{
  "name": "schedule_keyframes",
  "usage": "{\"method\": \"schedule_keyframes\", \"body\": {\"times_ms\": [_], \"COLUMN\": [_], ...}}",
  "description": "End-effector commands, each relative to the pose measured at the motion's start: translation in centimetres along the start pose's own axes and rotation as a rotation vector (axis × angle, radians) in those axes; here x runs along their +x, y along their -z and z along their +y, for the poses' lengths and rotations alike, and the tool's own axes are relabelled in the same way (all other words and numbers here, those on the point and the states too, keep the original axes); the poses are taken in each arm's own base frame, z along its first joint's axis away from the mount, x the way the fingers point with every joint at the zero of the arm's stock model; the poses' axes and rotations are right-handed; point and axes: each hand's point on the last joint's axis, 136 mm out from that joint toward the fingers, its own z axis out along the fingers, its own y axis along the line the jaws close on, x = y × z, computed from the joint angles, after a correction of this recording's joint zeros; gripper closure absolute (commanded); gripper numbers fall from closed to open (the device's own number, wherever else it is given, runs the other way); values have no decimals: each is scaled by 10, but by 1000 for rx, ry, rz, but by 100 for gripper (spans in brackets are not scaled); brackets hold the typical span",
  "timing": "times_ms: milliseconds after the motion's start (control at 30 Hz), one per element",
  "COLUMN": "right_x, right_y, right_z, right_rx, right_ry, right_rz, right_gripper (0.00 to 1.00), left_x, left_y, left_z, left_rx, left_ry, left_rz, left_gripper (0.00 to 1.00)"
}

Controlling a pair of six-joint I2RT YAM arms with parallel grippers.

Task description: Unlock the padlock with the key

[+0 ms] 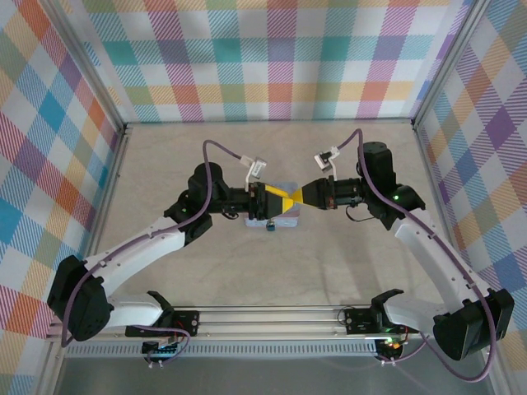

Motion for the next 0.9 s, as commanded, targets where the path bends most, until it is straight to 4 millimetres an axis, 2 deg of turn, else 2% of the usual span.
{"method": "schedule_keyframes", "body": {"times_ms": [0,100,200,267,400,467,533,667,867], "right_x": [1,2,4,3,6,12,19,47,87], "right_y": [-1,-3,-5,-5,-6,-4,-1,-1,-12], "right_z": [15,17,16,6,-34,-62,-87,-131,-179], "right_rx": [-66,-81,-80,-32,135,246,349,554,775], "right_ry": [38,44,49,41,-24,-67,-99,-159,-210], "right_rz": [20,34,39,21,-3,-18,-26,9,72], "right_gripper": [94,94,94,93,84,71,66,59,51], "left_x": [-15,-15,-14,-12,-5,3,13,36,75], "left_y": [3,2,0,1,11,20,32,64,106], "left_z": [-21,-17,-12,-6,9,22,35,55,78], "left_rx": [69,58,46,15,-87,-173,-267,-443,-637], "left_ry": [-62,-54,-47,-42,-27,-11,14,73,194], "left_rz": [-33,-30,-30,-32,-58,-62,-66,-90,-111], "left_gripper": [31,20,20,21,18,17,16,12,12]}}
